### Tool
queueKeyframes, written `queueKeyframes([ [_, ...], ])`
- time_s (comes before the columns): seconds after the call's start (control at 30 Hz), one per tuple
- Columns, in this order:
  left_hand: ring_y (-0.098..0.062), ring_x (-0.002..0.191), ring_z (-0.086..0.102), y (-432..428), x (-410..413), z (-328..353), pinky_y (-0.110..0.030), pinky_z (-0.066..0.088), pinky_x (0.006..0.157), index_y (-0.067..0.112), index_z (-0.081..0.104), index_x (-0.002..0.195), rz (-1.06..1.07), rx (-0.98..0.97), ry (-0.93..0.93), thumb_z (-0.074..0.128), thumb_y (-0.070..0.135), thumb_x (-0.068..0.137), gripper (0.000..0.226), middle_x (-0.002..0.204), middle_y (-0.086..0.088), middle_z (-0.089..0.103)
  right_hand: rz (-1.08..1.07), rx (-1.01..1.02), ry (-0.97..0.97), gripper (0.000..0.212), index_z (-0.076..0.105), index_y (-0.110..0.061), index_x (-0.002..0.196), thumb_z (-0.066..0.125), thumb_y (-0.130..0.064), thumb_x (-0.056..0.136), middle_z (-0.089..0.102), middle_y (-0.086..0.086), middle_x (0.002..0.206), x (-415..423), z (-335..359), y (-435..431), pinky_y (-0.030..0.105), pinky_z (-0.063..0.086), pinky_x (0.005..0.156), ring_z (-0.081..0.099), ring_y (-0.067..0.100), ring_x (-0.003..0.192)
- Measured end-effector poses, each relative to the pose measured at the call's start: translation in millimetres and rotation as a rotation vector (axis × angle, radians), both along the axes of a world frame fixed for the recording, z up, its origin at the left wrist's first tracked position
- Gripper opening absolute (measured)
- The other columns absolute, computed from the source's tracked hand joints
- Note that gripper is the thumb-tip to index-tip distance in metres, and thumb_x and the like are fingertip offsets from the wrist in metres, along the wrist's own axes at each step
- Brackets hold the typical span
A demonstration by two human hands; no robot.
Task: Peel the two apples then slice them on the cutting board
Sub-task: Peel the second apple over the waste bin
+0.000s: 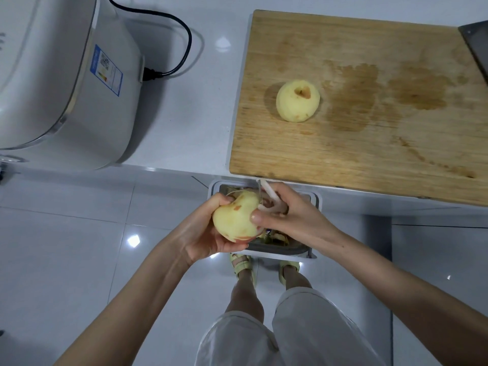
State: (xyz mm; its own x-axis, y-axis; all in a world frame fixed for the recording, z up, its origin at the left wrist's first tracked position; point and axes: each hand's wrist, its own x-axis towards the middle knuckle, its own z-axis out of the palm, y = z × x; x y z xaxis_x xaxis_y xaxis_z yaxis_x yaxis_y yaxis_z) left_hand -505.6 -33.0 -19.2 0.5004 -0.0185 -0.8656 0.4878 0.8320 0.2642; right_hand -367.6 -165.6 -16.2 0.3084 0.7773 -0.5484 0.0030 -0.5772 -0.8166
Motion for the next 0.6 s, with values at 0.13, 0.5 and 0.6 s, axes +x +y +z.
queueKeyframes([
  [0.13, -0.026, 0.072, 0.064, -1.6, 0.0, -1.4, -0.03, 0.055, 0.051, 0.004, 0.062, 0.108, 0.074, -0.132, 0.006, 0.054, 0.034, 0.07, 0.049, 0.092, -0.02, 0.064, -0.078, 0.044, 0.147, 0.057, 0.058, -0.028, 0.108, 0.074, -0.052, 0.058, 0.066, -0.011, 0.103, 2.0, -17.2, -1.1, 0.027, 0.05, 0.086, 0.062, 0.005, 0.099],
  [0.5, -0.02, 0.062, 0.064, -1.5, -1.7, -6.9, -0.027, 0.055, 0.05, 0.001, 0.063, 0.1, 0.154, -0.248, 0.02, 0.051, 0.034, 0.073, 0.045, 0.082, -0.015, 0.065, -0.105, 0.147, 0.075, 0.055, 0.06, -0.032, 0.103, 0.075, -0.054, 0.055, 0.068, -0.013, 0.096, -7.9, -7.9, 1.6, 0.028, 0.052, 0.085, 0.064, 0.004, 0.093],
  [0.6, -0.019, 0.061, 0.063, -3.5, -0.5, -8.7, -0.028, 0.055, 0.05, 0.0, 0.066, 0.095, 0.167, -0.255, 0.023, 0.051, 0.034, 0.072, 0.043, 0.08, -0.014, 0.063, -0.106, 0.168, 0.092, 0.055, 0.059, -0.028, 0.105, 0.078, -0.046, 0.057, 0.068, -0.014, 0.094, -11.1, -7.9, 3.5, 0.024, 0.051, 0.081, 0.064, 0.002, 0.092],
])
